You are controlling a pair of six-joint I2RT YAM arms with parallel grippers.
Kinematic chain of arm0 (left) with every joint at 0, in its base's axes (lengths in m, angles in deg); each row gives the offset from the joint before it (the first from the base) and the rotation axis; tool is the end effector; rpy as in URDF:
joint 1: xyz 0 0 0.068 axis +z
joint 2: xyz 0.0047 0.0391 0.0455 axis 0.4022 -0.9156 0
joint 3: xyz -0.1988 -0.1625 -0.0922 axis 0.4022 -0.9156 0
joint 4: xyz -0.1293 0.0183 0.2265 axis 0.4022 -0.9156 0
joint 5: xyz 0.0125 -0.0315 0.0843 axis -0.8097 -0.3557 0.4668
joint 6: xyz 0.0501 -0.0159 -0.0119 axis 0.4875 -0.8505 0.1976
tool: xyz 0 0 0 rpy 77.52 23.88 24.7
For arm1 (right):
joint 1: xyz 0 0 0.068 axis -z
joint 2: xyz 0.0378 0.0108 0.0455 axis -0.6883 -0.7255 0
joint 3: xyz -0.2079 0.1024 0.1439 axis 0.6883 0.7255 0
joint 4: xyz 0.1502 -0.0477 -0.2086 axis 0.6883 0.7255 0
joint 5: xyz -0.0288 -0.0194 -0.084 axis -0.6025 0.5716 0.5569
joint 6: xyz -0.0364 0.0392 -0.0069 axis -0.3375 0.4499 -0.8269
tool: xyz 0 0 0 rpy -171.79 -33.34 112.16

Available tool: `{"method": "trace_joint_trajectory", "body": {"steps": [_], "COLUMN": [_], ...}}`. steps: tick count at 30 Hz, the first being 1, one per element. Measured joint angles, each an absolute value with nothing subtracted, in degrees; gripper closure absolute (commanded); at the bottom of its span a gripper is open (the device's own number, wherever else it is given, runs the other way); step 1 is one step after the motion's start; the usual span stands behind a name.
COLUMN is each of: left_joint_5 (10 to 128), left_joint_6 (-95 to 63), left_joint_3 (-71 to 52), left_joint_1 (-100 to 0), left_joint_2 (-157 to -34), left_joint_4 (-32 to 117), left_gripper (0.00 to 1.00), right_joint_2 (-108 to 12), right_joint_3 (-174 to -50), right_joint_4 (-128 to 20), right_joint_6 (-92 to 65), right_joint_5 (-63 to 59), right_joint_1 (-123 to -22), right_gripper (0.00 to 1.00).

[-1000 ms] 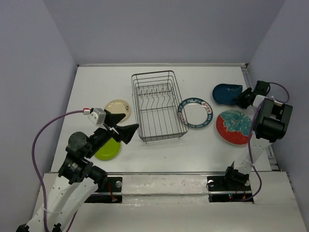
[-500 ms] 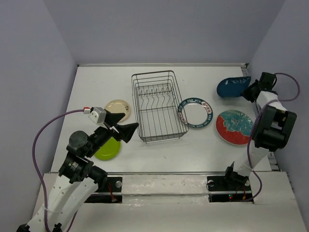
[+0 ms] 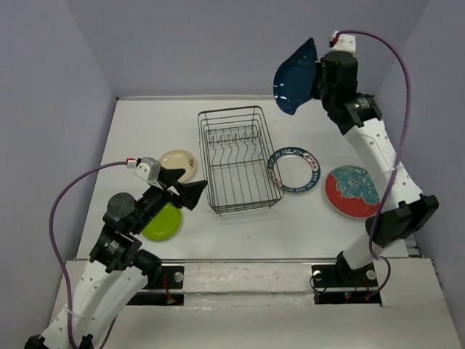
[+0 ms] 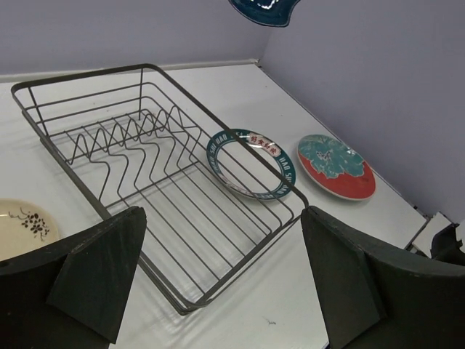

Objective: Load the plates into the dish rack

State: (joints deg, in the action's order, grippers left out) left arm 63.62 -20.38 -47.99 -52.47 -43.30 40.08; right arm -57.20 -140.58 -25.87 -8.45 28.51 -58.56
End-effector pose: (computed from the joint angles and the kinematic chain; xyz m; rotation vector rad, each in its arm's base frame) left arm 0.0944 -0.0614 0.3426 0.3555 1.3889 -0.8145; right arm 0.3396 0.0769 0.4674 0.2306 1.7900 -0.0345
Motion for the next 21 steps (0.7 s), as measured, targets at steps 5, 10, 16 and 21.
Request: {"method": "trace_joint_trajectory", "body": {"steps": [5, 10, 16, 21], "left_joint_5": [66.43, 68.14, 68.90, 69.25], "left_joint_6": [-20.38, -20.41, -20.41, -20.38], "left_joint_3": [-47.83, -47.42, -47.24, -47.24], "left_joint_1": [-52.10, -51.33, -50.96, -50.92], "left_joint_2": [-44.74, -45.07, -45.07, -45.09], "left_joint_4": [38.68, 37.44, 37.26, 37.20], "left_gripper": [0.01, 0.01, 0.01, 0.01], "right_joint_2": [-64.69, -75.97, -86.53, -88.12], "right_joint_3": [-152.98, -162.29, -167.99, -167.95], "right_joint_4": [-13.96, -8.40, -5.39, -2.15], "right_joint_6": [-12.82, -15.77, -18.15, -18.54], "right_joint_5": [41.54, 50.33, 52.84, 53.54], "right_joint_1": [-69.10, -76.49, -81.45, -82.21], "right_gripper": [0.93, 0.93, 0.93, 0.93]}}
